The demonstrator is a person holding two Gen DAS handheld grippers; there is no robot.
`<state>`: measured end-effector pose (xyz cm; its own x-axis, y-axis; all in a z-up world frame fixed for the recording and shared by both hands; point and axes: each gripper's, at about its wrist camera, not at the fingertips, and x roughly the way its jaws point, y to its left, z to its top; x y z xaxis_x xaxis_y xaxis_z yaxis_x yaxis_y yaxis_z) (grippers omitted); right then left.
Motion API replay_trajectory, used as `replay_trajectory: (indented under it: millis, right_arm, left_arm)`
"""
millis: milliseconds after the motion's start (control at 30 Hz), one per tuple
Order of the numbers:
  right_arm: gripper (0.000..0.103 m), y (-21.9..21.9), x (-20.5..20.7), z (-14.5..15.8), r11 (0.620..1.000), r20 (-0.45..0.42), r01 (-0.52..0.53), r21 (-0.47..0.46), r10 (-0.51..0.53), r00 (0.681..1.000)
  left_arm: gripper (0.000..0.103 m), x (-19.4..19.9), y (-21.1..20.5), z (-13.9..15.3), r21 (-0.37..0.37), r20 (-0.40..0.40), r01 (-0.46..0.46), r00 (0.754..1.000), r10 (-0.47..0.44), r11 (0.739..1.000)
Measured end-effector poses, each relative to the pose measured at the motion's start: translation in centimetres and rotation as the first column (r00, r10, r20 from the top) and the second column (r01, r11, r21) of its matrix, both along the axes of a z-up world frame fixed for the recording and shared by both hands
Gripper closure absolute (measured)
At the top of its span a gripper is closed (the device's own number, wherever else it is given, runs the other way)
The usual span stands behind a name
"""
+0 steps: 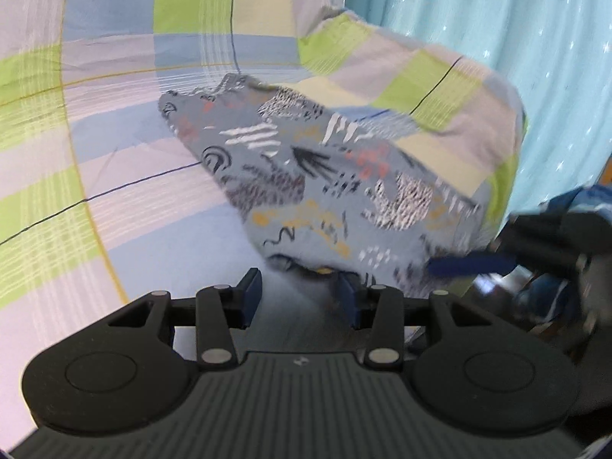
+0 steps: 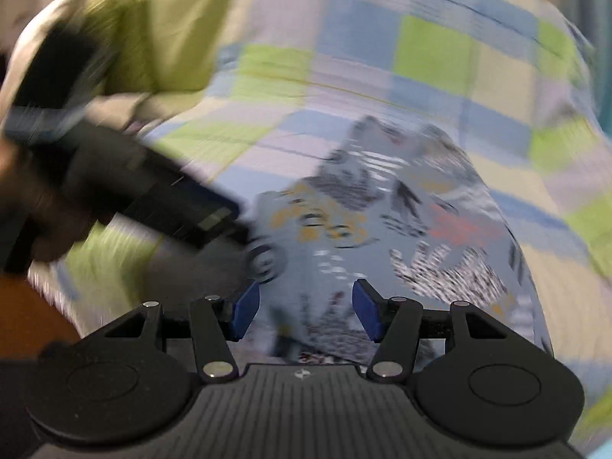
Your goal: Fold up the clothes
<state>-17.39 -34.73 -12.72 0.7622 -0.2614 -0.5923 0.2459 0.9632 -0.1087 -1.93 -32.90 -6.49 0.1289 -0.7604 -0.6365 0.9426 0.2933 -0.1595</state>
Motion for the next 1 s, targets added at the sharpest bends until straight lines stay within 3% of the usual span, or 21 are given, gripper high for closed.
replay_trajectory:
  millis: [167,267,367,400,433,467,567,667,833,900,1000]
  right_arm:
    - [0.047,2.4,1.7,-0.5,0.990,-0.021,-0.086,-0.110,0.084,0.996]
    - [0.047,2.6,2.5,-1.1,0.987,-0.050,-0.072,-0.142,0.066,0.997]
    - [0.060,2.4,2.6,-1.0,0.988,-0.042,-0.047,-0.146,0.041,0.998]
    - [0.069,2.3,2.3,-0.9,0.988,-0.035,-0.030,-0.154,0.025,0.999]
    - [0.090,2.0,2.1,-0.8,0.987,-0.027,-0.013,-0.157,0.009,1.000]
    - [0.102,1.6,1.9,-0.7,0.987,-0.019,0.007,-0.158,-0.010,1.000]
    - [0.103,0.5,0.7,0.1,0.987,0.040,0.083,-0.136,-0.078,0.996]
    - [0.103,-0.6,-0.6,0.9,0.991,0.117,0.121,-0.049,-0.115,0.987]
    - [0.103,-1.3,-1.6,1.5,0.992,0.161,0.126,0.012,-0.127,0.979]
    - [0.103,-1.1,-1.6,1.2,0.994,0.148,0.111,0.001,-0.110,0.983]
    - [0.103,-0.8,-1.6,0.9,0.994,0.131,0.109,-0.017,-0.106,0.986]
  left_arm:
    - [0.062,1.2,0.0,1.0,-0.067,-0.099,-0.013,0.995,0.007,0.998]
    - [0.058,1.5,0.2,1.3,-0.092,-0.128,-0.004,0.992,-0.008,0.996]
    - [0.058,1.3,0.6,1.1,-0.075,-0.090,0.001,0.996,-0.008,0.997]
    - [0.058,1.2,0.7,0.9,-0.066,-0.073,0.001,0.997,-0.006,0.998]
    - [0.058,1.0,0.8,0.6,-0.056,-0.061,0.000,0.998,-0.003,0.998]
    - [0.058,0.9,1.0,0.3,-0.045,-0.050,-0.003,0.999,0.000,0.999]
    - [0.058,0.8,1.0,-0.6,-0.034,-0.053,-0.018,0.998,0.016,0.999]
    - [0.058,0.9,0.2,-1.2,-0.051,-0.079,-0.049,0.996,0.045,0.997]
    - [0.058,0.9,-1.9,-2.0,-0.090,-0.137,-0.059,0.989,0.046,0.994]
    - [0.061,0.6,-2.7,-2.3,-0.083,-0.089,-0.071,0.994,0.064,0.994]
    - [0.068,0.2,-2.3,-1.8,-0.026,0.059,-0.130,0.990,0.132,0.991]
